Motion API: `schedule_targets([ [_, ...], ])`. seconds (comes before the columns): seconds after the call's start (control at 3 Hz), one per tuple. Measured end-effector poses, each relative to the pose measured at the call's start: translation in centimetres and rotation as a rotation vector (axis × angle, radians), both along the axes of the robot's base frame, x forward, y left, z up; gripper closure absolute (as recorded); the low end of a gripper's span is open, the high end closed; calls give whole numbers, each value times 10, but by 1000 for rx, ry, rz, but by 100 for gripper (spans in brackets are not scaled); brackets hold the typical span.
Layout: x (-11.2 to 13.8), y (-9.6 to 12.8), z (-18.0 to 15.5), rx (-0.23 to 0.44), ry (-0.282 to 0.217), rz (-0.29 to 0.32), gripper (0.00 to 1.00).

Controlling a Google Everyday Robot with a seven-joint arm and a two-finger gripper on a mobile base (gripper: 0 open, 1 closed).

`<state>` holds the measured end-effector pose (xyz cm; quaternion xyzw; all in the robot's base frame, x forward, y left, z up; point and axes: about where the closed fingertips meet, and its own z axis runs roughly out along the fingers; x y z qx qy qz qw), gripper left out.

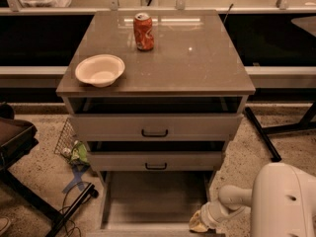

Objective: Open bottom drawer

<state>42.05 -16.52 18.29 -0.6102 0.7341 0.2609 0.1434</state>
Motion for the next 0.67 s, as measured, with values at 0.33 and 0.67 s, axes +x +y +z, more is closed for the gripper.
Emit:
schedule_targets([
  [0.33,-1,1,-1,2,3,1,76],
  [0.67,-4,3,-2,4,7,3,44],
])
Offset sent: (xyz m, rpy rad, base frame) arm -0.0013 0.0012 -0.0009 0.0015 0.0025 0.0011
